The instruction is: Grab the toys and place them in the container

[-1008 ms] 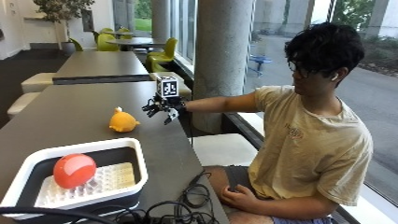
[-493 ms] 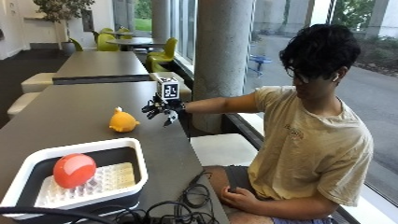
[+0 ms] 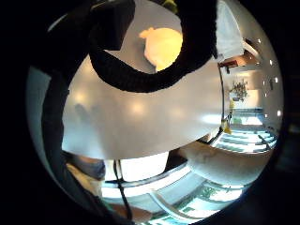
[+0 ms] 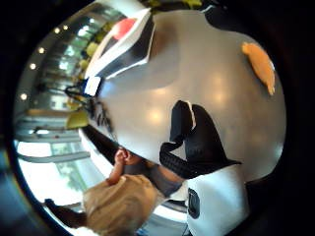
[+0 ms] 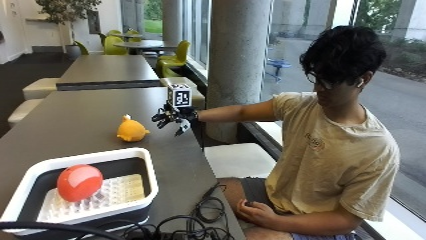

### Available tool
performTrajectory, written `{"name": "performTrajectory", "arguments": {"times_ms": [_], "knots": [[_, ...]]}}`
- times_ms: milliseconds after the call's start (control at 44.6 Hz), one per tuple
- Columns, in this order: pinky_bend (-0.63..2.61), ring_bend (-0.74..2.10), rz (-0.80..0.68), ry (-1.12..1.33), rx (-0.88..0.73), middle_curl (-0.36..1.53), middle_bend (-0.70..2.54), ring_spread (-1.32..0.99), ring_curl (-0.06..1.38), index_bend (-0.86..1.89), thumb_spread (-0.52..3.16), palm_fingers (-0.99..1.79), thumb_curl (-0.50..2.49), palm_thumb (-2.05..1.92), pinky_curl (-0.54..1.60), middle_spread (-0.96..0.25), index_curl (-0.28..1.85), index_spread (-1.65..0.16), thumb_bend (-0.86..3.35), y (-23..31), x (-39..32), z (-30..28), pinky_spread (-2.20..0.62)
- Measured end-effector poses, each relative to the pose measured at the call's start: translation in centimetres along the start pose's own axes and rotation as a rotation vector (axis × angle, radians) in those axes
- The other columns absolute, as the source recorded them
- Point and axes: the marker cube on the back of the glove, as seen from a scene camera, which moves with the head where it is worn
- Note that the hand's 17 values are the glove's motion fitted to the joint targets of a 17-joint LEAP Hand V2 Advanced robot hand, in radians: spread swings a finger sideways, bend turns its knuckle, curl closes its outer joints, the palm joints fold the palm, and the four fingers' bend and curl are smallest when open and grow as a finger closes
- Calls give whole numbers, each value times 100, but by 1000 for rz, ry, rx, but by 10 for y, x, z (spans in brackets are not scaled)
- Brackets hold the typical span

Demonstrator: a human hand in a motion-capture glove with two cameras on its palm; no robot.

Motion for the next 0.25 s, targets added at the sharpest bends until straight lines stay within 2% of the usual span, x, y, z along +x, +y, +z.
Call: {"name": "performTrajectory", "arguments": {"times_ms": [67, 179, 246], "knots": [[92, 19, -34, -42, 35, 22, 14, -2, 38, 20, 147, -5, 31, 19, 33, -1, 47, -33, -1, -8, -16, -5, 1], [92, 19, -32, -52, 14, 21, 14, -2, 38, 20, 147, -5, 31, 19, 33, -1, 47, -33, -1, -2, 0, 1, 1], [92, 19, 98, -154, 10, 21, 14, -2, 38, 20, 147, -5, 31, 19, 33, -1, 47, -33, -1, 0, -9, 1, 1]]}}
